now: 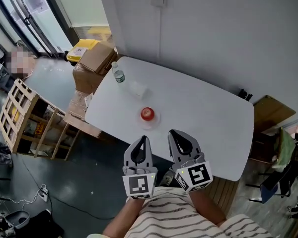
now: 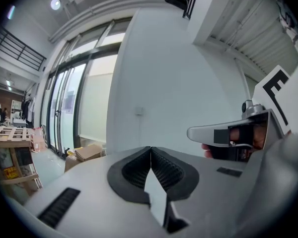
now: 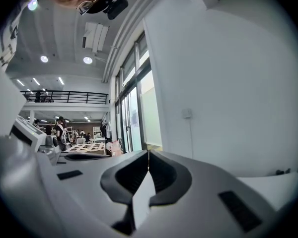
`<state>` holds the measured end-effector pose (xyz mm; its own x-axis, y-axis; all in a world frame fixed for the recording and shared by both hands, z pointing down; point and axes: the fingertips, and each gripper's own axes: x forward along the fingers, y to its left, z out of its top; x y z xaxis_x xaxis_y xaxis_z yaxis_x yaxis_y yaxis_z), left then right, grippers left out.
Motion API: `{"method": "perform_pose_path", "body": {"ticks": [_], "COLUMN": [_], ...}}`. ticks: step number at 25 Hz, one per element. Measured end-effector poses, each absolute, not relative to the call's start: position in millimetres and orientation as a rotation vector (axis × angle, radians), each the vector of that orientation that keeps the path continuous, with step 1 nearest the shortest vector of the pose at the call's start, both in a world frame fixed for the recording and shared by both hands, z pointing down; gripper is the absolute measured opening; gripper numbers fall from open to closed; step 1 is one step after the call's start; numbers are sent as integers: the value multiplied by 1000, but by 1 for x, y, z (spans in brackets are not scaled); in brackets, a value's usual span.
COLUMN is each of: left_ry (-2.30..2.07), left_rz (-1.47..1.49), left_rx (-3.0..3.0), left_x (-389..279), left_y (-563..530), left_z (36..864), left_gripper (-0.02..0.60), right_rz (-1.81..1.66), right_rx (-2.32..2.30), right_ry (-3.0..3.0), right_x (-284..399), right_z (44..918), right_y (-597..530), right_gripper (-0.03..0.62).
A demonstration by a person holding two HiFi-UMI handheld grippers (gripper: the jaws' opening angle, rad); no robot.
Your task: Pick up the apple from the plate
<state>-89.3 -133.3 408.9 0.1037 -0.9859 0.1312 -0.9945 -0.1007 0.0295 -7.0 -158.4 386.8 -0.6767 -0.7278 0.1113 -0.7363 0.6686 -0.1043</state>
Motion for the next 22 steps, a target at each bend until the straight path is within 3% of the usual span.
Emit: {"method": "perform_pose_path", "body": {"ticks": [22], "left_ry": [-1869], "left_rz": [281], "left_rx": [2248], "left_x": [-118], "left_y": [-194], "left_z": [504], "left_gripper": [17], "right_rz": [347], "right_rx": [1286], "right_ry": [-2668], "right_x": [-27], "right_z": [454], "right_y": [-196], "right_gripper": [14]}}
